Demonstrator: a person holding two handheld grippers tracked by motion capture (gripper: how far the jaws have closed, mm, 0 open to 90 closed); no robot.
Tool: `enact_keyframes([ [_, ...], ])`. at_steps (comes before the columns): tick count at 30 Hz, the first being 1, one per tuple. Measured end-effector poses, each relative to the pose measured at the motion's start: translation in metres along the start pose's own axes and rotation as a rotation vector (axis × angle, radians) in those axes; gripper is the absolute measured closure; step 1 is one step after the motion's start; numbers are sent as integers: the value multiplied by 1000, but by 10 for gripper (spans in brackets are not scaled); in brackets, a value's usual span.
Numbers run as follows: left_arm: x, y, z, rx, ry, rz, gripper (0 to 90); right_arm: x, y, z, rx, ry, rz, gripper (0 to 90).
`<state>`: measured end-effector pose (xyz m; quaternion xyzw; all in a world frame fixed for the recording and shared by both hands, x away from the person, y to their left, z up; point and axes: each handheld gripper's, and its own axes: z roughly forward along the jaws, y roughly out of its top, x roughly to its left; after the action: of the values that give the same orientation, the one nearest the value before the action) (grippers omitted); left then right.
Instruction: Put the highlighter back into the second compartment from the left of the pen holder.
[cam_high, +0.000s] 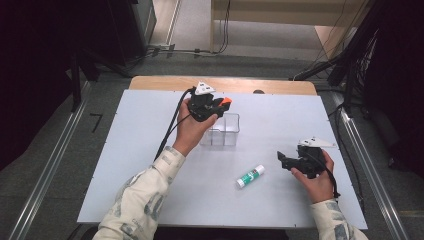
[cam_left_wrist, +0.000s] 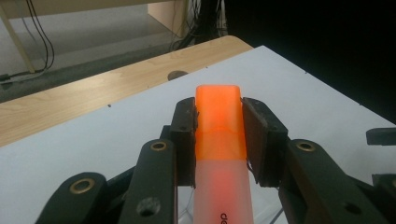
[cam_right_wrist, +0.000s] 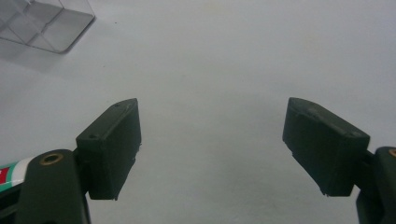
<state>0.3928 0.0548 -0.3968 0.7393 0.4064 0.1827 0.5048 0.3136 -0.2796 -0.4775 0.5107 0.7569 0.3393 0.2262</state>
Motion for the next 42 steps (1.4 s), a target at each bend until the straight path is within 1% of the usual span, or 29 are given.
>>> enact_keyframes([
  [10, -3, 3, 12, -10, -1, -9, 680, 0, 0, 0, 1, 2, -1, 182],
  [12, -4, 5, 14, -6, -1, -3, 680, 0, 0, 0, 1, 2, -1, 182],
  [21, -7, 8, 21, -16, 4, 5, 679, 0, 0, 0, 1, 5, -3, 182],
  [42, -6, 9, 23, -28, 17, 1, 679, 1, 0, 1, 5, 6, -6, 182],
])
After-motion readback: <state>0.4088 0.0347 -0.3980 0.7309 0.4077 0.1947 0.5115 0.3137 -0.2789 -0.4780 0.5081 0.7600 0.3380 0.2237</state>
